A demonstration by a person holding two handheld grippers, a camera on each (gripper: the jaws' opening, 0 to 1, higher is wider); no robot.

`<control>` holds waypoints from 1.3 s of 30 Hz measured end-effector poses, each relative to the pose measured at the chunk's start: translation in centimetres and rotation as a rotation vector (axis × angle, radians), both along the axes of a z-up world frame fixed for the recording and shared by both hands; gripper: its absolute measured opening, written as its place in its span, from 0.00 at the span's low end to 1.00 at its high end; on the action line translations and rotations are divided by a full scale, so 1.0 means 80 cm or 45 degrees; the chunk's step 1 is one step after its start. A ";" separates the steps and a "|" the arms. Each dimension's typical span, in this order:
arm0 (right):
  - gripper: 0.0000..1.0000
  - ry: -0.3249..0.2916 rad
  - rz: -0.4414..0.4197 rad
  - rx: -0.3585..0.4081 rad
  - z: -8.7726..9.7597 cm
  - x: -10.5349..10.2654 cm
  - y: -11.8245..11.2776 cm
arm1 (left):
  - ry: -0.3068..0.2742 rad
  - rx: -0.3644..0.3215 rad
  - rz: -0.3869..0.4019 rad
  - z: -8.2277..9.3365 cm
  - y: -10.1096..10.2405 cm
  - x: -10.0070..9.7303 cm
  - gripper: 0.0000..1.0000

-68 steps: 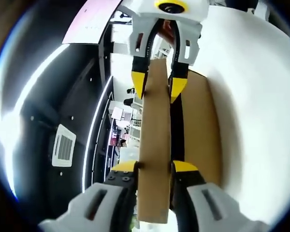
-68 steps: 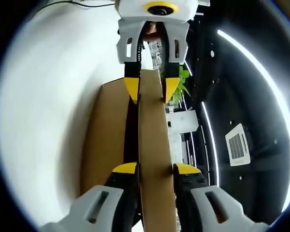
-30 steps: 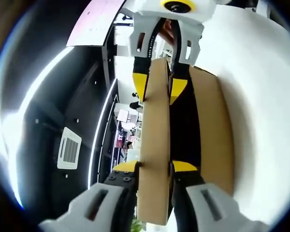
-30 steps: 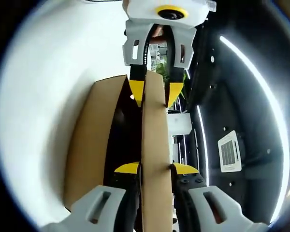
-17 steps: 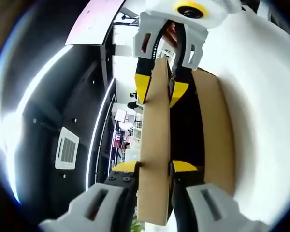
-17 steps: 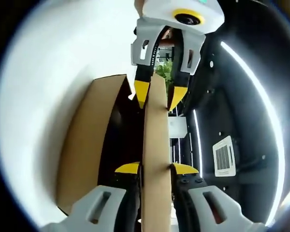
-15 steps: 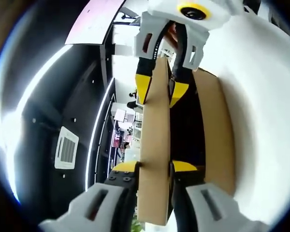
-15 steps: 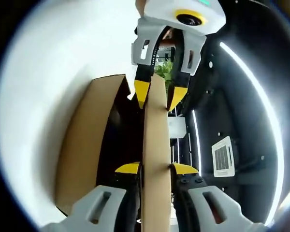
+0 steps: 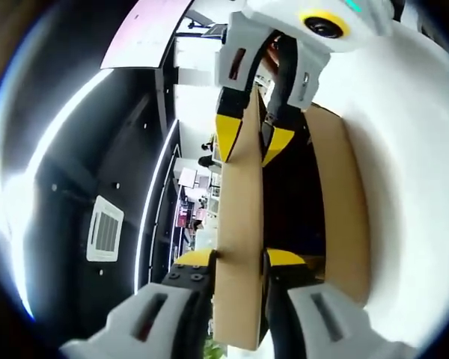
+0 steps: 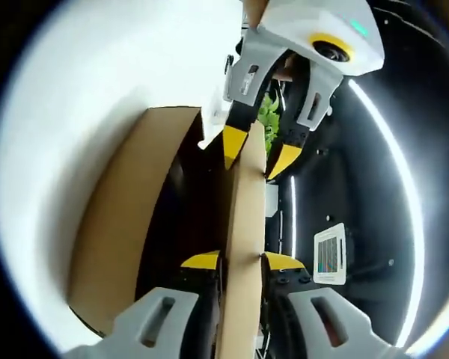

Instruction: Operate the shoe box by opening the lid, removing the specified soft item, and placing it in the target area until the item is outside and the box remains undamaged.

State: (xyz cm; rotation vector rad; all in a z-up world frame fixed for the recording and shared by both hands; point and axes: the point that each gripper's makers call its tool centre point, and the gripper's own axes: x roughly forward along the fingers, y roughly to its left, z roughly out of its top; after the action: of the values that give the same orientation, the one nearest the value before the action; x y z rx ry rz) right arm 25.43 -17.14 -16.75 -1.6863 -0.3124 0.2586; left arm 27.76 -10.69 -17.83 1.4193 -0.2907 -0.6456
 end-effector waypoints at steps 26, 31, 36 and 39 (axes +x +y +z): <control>0.17 -0.033 -0.011 -0.001 -0.003 0.014 -0.008 | 0.097 0.014 -0.097 -0.018 0.018 -0.033 0.23; 0.17 -0.020 -0.005 0.024 -0.001 0.019 -0.010 | 0.150 0.000 -0.093 -0.028 0.022 -0.036 0.23; 0.15 -0.017 0.014 0.053 0.004 0.017 -0.009 | 0.169 0.003 -0.065 -0.029 0.029 -0.035 0.23; 0.15 -0.029 0.006 0.049 0.007 0.018 -0.009 | 0.185 0.024 -0.049 -0.035 0.037 -0.036 0.23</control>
State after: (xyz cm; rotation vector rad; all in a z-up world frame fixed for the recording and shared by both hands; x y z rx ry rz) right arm 26.84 -17.86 -16.17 -1.6517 -0.3359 0.2357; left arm 24.84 -7.71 -20.60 1.3793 -0.1980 -0.7808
